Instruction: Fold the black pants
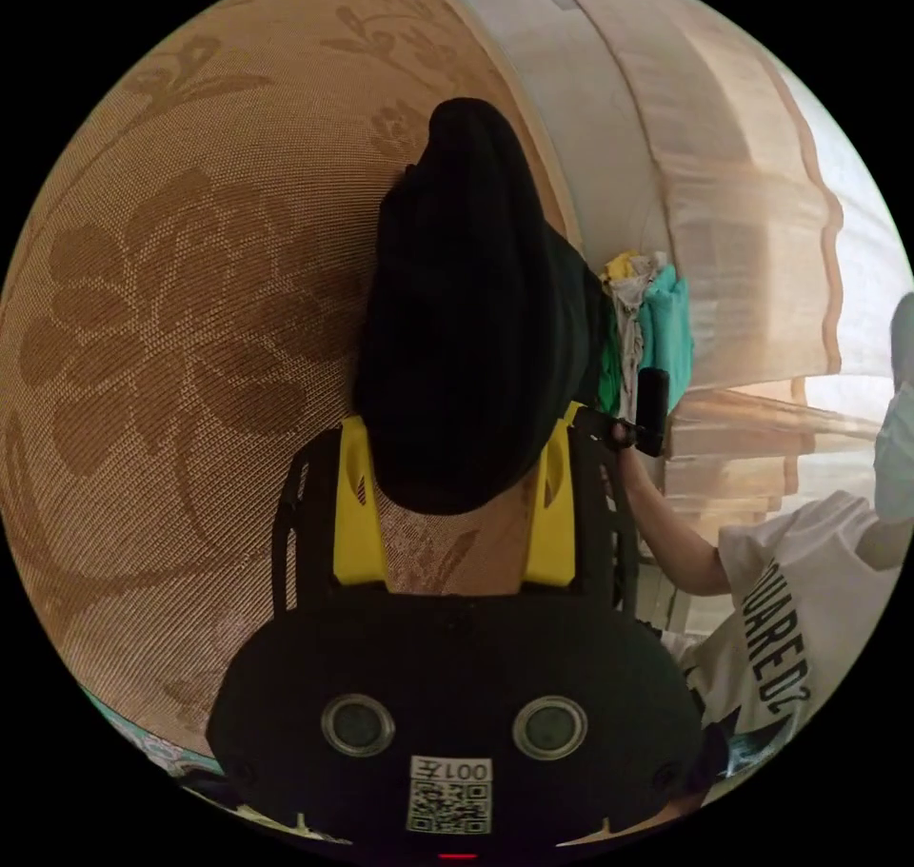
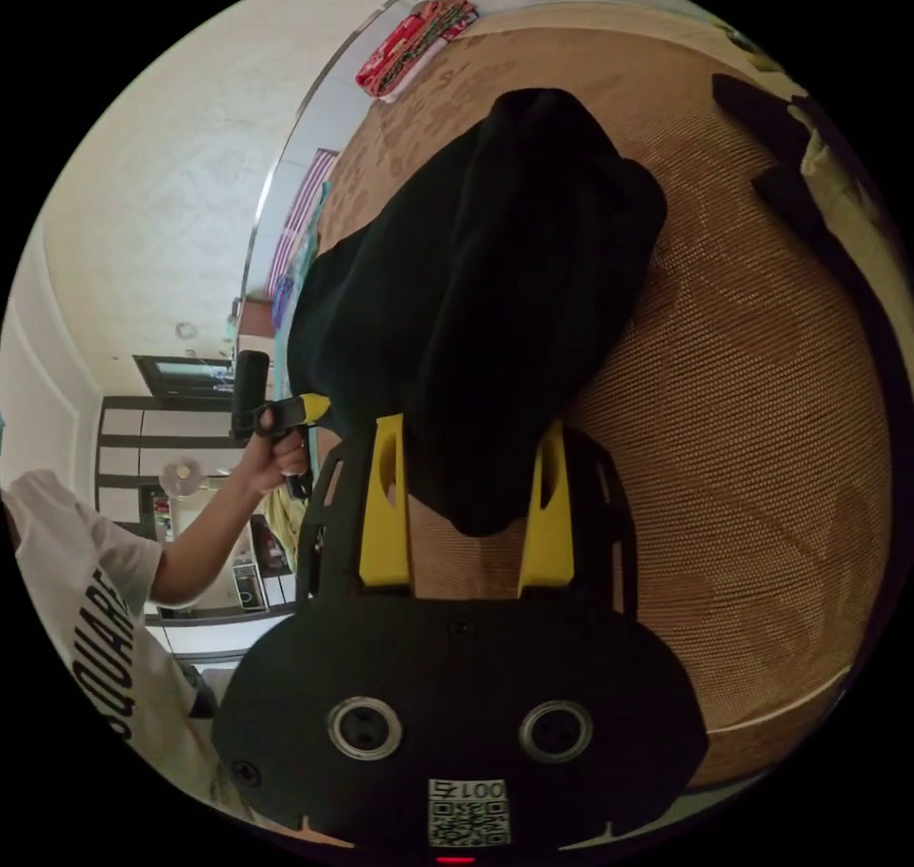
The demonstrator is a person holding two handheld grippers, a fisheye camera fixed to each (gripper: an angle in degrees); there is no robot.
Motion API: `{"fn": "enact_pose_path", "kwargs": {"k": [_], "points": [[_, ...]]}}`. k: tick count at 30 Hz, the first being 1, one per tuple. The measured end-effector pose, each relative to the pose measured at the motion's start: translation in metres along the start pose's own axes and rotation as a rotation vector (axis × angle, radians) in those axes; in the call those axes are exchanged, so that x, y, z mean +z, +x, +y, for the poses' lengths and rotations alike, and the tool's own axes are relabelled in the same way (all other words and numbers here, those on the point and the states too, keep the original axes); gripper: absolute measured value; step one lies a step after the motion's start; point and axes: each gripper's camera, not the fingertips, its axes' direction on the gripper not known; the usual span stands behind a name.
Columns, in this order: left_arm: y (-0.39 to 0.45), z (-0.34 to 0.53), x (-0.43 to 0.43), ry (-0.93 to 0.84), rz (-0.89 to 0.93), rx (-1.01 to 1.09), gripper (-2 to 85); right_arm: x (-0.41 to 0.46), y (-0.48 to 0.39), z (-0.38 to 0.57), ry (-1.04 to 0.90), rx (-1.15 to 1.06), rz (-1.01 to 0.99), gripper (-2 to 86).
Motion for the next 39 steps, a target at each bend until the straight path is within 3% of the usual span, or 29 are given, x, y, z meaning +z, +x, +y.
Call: {"fn": "enact_pose_path", "kwargs": {"k": [8, 12, 16, 21, 24, 28, 33, 36, 39], "points": [[0.037, -0.005, 0.001, 0.158, -0.065, -0.096, 20.0, -0.023, -0.01, -0.03, 0.001, 0.022, -0.148, 8.5], [0.046, -0.012, 0.018, 0.248, 0.006, -0.18, 19.1, -0.05, -0.052, -0.091, -0.061, -0.194, -0.039, 7.3], [0.053, -0.037, 0.074, 0.331, 0.193, -0.283, 17.1, -0.066, -0.092, -0.174, -0.213, -0.451, 0.083, 7.1], [0.094, -0.112, 0.162, 0.339, 0.312, -0.298, 15.3, -0.064, -0.145, -0.288, -0.572, -0.799, 0.37, 7.2], [0.135, -0.179, 0.21, 0.281, 0.277, -0.215, 14.0, -0.072, -0.15, -0.334, -0.668, -0.849, 0.523, 7.8], [0.174, -0.253, 0.25, 0.226, 0.294, -0.11, 13.1, -0.081, -0.132, -0.371, -0.661, -0.831, 0.767, 9.3], [0.201, -0.265, 0.252, 0.117, 0.421, 0.081, 5.4, -0.065, -0.113, -0.377, -0.715, -0.749, 1.427, 1.6], [0.198, -0.241, 0.23, 0.219, 0.371, 0.102, 3.7, -0.065, -0.159, -0.338, -0.558, -0.85, 1.391, 0.7], [0.19, -0.23, 0.199, 0.338, 0.116, 0.072, 2.7, -0.063, -0.21, -0.283, -0.408, -1.003, 1.348, 0.3]]}}
